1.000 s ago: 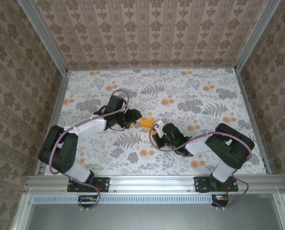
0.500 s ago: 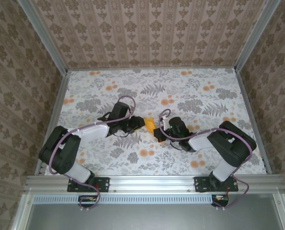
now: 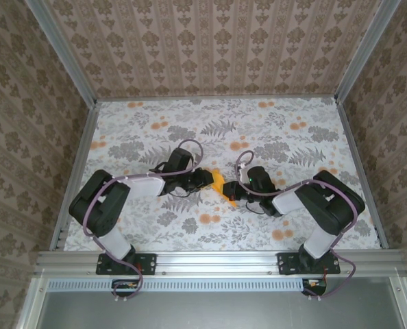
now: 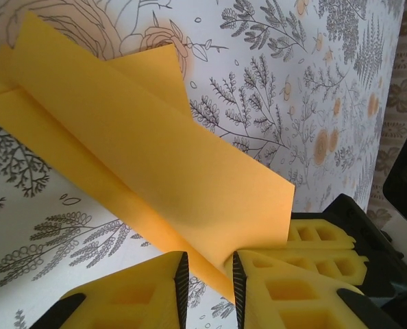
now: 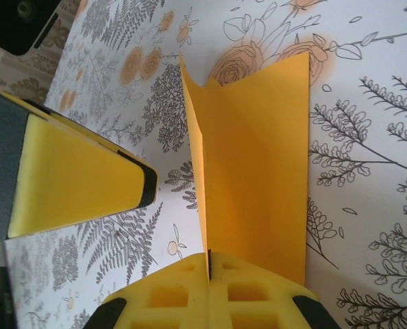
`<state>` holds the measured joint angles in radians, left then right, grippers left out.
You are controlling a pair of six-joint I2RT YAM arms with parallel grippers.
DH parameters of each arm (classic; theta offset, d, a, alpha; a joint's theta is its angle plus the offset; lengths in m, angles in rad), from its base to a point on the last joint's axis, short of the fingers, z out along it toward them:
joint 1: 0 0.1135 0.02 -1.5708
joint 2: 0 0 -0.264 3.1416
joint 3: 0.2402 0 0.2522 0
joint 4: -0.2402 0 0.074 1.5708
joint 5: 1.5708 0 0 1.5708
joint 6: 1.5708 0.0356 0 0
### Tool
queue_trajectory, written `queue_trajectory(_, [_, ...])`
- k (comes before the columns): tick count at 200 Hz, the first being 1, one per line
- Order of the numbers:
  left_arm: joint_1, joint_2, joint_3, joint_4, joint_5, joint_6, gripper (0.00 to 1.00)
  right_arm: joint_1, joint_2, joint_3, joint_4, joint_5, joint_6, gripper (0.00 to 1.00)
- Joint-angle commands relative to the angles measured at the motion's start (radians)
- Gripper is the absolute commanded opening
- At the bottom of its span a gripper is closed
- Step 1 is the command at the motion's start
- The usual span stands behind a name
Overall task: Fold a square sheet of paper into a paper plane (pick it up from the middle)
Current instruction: Fold the wing for the fifth time at the center of the table.
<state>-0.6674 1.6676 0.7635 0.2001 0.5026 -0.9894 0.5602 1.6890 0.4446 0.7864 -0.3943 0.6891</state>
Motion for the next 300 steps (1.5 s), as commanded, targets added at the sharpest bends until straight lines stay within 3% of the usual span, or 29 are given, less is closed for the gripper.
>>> queue_trajectory(1, [-0.008, 0.023, 0.034, 0.055, 0.031, 0.018, 0.26, -0.017, 0.029, -0.012, 0.059, -0.083, 0.090, 0.00])
queue_trajectory(179, [-0.016, 0.129, 0.047, 0.132, 0.074, 0.019, 0.21, -0.060, 0.116, -0.015, 0.065, -0.147, 0.229, 0.00])
queue_trajectory(254, [-0.022, 0.176, 0.080, 0.056, 0.046, 0.023, 0.14, -0.062, 0.115, 0.002, -0.005, -0.154, 0.213, 0.00])
queue_trajectory(300, [-0.023, 0.188, 0.087, 0.031, 0.031, 0.029, 0.13, -0.062, 0.052, 0.036, -0.146, -0.144, 0.143, 0.09])
